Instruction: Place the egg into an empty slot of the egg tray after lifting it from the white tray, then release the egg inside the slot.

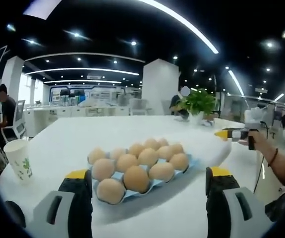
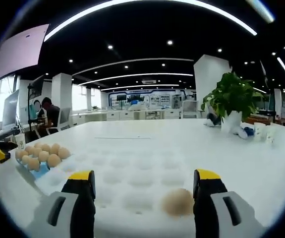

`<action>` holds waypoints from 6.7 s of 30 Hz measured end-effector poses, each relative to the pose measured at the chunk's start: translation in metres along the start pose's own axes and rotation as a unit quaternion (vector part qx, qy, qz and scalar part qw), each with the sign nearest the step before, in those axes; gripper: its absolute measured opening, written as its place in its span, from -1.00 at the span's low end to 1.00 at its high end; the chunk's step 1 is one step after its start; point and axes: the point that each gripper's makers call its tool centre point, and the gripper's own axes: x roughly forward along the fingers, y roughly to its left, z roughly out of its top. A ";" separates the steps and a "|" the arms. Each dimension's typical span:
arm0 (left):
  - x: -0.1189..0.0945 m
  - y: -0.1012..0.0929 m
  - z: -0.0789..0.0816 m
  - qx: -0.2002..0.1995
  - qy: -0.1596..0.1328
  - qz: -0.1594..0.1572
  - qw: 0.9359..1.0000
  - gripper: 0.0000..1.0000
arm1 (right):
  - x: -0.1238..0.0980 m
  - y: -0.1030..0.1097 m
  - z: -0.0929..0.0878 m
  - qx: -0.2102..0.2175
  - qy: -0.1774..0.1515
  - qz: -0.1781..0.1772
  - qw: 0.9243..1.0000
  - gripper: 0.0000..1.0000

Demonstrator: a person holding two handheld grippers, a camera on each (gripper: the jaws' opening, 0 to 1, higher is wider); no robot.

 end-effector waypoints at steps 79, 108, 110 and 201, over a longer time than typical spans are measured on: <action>-0.004 -0.003 -0.006 0.057 0.017 0.025 0.998 0.99 | -0.006 -0.012 0.010 0.023 -0.024 -0.020 0.999 -0.43; -0.010 -0.002 -0.006 0.077 0.023 0.025 0.996 0.99 | 0.003 0.105 0.017 0.029 -0.020 0.118 0.992 -0.44; -0.011 -0.002 -0.007 0.079 0.024 0.026 0.996 0.99 | 0.003 0.111 0.017 0.027 -0.019 0.125 0.992 -0.44; -0.012 0.005 -0.013 0.089 0.036 0.040 0.995 1.00 | 0.016 0.244 -0.025 0.023 0.064 0.315 0.947 -0.55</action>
